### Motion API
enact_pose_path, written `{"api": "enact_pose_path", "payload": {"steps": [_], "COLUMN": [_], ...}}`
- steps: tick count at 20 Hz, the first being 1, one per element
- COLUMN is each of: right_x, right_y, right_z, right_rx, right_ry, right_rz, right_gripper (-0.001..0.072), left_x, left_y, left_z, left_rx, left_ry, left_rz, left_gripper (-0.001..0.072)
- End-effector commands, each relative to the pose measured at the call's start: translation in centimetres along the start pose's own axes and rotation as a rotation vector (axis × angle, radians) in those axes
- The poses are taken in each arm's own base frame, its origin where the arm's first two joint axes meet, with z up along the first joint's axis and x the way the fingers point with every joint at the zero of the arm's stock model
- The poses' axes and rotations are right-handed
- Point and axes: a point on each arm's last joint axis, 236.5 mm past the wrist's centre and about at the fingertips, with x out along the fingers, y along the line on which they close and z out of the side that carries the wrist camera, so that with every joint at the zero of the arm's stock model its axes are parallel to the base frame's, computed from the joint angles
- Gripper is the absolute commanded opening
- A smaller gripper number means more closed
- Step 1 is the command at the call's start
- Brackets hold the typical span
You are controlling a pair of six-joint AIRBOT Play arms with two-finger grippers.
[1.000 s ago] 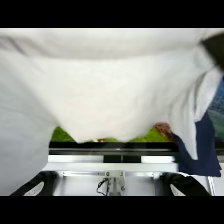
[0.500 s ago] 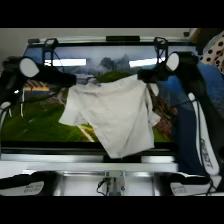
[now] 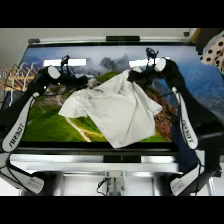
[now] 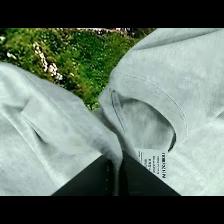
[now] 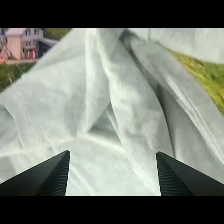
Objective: Fold the shirts.
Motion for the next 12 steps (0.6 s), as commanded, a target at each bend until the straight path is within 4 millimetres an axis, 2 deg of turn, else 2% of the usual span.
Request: {"api": "enact_pose_path", "payload": {"steps": [1, 2, 3, 4, 5, 6, 7, 8, 9, 10, 12], "right_x": [-7.0, -10.2, -12.1, -13.2, -13.4, -12.9, -12.0, -10.7, -9.3, -7.9, -5.5], "right_y": [-4.5, -5.9, -5.7, -4.9, -4.6, -4.9, -5.3, -5.3, -4.7, -3.6, -1.6], "right_z": [-5.9, -7.9, -10.2, -12.9, -15.5, -18.9, -22.3, -25.8, -28.4, -30.7, -33.9], "right_rx": [-0.110, -0.088, -0.057, -0.012, 0.037, 0.092, 0.149, 0.201, 0.272, 0.353, 0.435], "right_ry": [0.284, 0.354, 0.406, 0.437, 0.434, 0.424, 0.418, 0.407, 0.391, 0.380, 0.383], "right_rz": [-0.172, -0.230, -0.204, -0.157, -0.144, -0.160, -0.168, -0.145, -0.103, -0.043, 0.018], "right_gripper": [0.0645, 0.0644, 0.0644, 0.0644, 0.0644, 0.0646, 0.0678, 0.0678, 0.0678, 0.0678, 0.0678], "left_x": [-0.5, -1.1, -1.4, -1.6, -1.7, -1.9, -2.0, -2.0, -2.0, -2.0, -2.0], "left_y": [0.8, 1.3, 1.9, 2.4, 2.9, 3.4, 3.6, 3.7, 3.7, 3.7, 3.7], "left_z": [0.9, 1.1, 1.3, 1.2, 1.2, 1.1, 1.1, 1.2, 1.2, 1.2, 1.2], "left_rx": [0.114, 0.151, 0.155, 0.146, 0.138, 0.130, 0.128, 0.130, 0.129, 0.129, 0.129], "left_ry": [0.003, 0.012, 0.017, 0.024, 0.031, 0.037, 0.040, 0.039, 0.038, 0.038, 0.039], "left_rz": [-0.018, -0.016, -0.012, -0.008, -0.004, -0.002, 0.000, 0.001, 0.002, 0.001, 0.001], "left_gripper": [0.0044, 0.0044, 0.0044, 0.0044, 0.0044, 0.0044, 0.0044, 0.0044, 0.0044, 0.0044, 0.0044]}}
